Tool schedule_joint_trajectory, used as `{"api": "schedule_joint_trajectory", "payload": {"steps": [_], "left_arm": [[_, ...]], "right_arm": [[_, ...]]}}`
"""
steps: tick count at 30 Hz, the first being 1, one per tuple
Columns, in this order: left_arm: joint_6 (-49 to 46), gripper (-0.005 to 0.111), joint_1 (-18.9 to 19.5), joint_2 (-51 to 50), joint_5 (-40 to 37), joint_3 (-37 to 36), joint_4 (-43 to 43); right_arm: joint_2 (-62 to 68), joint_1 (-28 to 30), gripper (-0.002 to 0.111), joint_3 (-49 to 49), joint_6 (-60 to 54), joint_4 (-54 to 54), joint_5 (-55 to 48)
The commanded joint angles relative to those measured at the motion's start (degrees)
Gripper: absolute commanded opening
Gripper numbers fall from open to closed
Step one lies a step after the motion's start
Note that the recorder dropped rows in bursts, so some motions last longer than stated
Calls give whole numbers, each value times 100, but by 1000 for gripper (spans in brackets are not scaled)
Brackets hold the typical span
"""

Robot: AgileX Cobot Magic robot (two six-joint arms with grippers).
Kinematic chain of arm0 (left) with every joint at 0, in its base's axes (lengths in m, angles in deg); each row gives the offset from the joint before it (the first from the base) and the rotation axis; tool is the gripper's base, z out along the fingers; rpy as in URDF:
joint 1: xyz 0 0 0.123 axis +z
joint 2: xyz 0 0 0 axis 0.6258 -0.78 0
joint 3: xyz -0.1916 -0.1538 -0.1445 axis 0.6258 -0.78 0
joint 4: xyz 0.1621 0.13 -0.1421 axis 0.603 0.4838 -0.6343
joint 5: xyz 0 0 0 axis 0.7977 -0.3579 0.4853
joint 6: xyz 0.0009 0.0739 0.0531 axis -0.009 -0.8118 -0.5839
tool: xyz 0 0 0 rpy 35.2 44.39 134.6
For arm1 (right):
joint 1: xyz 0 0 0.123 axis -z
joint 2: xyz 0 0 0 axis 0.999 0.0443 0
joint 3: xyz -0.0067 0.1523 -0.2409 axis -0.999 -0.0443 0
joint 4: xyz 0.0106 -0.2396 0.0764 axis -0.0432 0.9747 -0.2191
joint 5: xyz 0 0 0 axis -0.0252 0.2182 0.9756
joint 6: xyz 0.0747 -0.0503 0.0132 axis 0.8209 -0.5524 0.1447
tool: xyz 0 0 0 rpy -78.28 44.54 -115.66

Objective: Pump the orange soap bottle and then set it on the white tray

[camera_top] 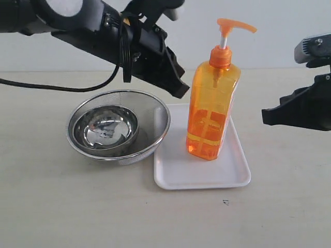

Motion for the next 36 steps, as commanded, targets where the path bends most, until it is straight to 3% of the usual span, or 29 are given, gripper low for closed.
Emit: {"api": "schedule_joint_trajectory", "payload": {"steps": [1, 5, 7, 11, 17, 24, 28, 36], "left_arm": [[-697, 5, 70, 49, 948, -401, -580], [-915, 5, 70, 49, 2003, -963, -816], [-915, 5, 70, 38, 2425, -1150, -902], [-915, 5, 70, -75, 2645, -1208, -902], [-465, 5, 85, -304, 3108, -1208, -844], [1069, 5, 131, -727, 3890, -1197, -617], [2295, 5, 131, -922, 3997, -1197, 1057], [5853, 5, 426, -1115, 4494, -1197, 4893]], "right_arm": [[307, 475, 0, 148, 51, 21, 423], [316, 915, 0, 326, -368, -237, 1342], [362, 1150, 0, 412, -1094, -901, 1908], [575, 1562, 0, 411, -2469, -2156, 3137], [639, 1738, 0, 411, -2782, -2344, 2945], [639, 1738, 0, 411, -2819, -2269, 3175], [639, 1738, 0, 411, -2819, -2093, 3454], [699, 1738, 0, 411, -2819, -1682, 3693]]}}
